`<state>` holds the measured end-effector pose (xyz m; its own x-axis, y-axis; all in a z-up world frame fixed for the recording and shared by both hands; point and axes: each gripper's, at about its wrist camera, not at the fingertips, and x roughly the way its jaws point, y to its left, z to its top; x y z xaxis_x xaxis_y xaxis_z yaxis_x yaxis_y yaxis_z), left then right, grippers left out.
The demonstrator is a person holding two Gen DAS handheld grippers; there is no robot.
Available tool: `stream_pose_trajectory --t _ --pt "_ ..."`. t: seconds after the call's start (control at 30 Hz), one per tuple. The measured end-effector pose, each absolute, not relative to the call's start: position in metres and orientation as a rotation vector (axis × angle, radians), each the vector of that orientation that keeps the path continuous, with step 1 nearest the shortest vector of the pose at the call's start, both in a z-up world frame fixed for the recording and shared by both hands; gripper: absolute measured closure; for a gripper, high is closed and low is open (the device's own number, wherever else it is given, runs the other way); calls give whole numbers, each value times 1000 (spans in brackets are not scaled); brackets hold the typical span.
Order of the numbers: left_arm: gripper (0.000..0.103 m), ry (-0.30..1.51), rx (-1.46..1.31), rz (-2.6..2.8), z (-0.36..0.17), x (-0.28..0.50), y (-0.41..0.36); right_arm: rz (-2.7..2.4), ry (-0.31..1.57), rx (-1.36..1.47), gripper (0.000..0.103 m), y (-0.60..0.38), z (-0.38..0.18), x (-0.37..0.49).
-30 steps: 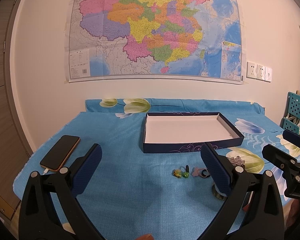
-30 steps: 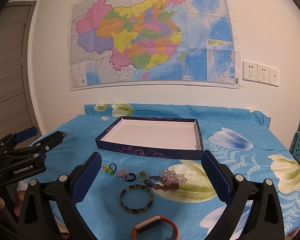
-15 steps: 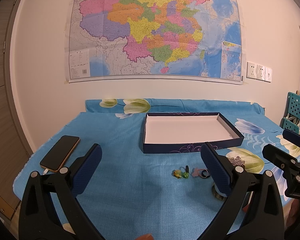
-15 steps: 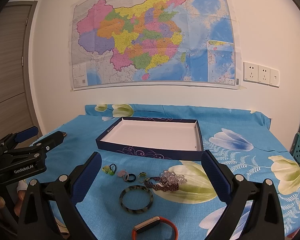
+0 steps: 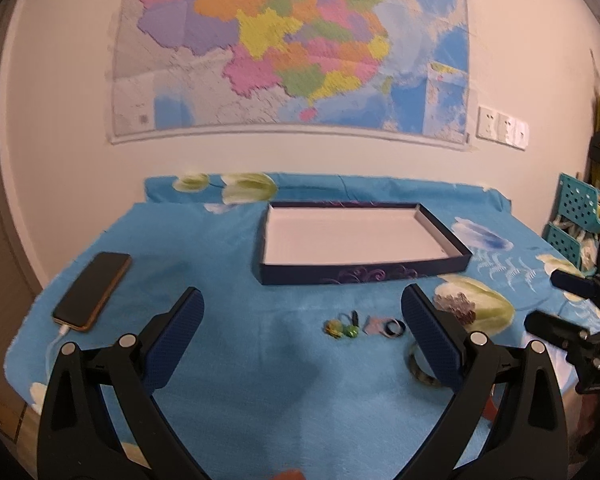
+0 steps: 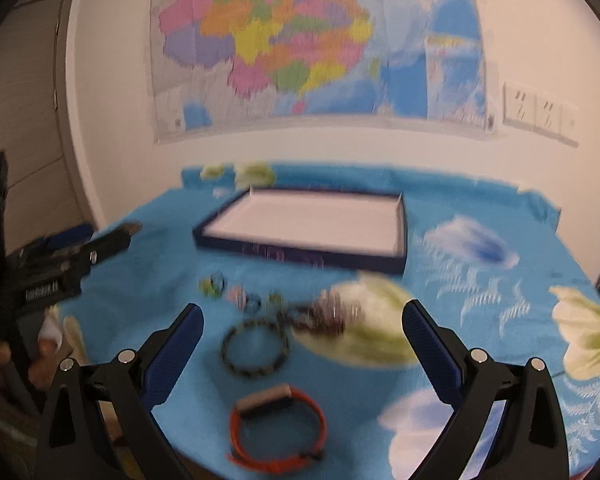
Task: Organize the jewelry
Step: 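Reach down and grasp the orange watch band with the left tool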
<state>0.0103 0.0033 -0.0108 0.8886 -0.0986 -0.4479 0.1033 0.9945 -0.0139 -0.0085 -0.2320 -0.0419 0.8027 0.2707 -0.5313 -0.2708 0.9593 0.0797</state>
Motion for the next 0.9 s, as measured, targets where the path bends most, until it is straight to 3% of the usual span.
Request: stream_pose_trajectory --t 0.07,0.23,0.47,0.57,0.63,0.9 --pt "6 498 23 -136 -18 16 -2 329 630 -8 13 -236 -52 -8" --pt "6 589 57 -253 -41 31 -22 391 767 -45 49 -234 -82 -8" --pt "15 740 80 -418 -76 48 -51 437 827 -32 60 -240 -94 -9" --pt "17 766 77 -430 -83 52 -56 469 842 -22 73 -239 -96 -7" --pt "17 765 73 -428 -84 52 -56 466 854 -26 98 -237 -96 -5" --pt "16 732 11 -379 -65 45 -23 583 861 135 97 -214 -94 11"
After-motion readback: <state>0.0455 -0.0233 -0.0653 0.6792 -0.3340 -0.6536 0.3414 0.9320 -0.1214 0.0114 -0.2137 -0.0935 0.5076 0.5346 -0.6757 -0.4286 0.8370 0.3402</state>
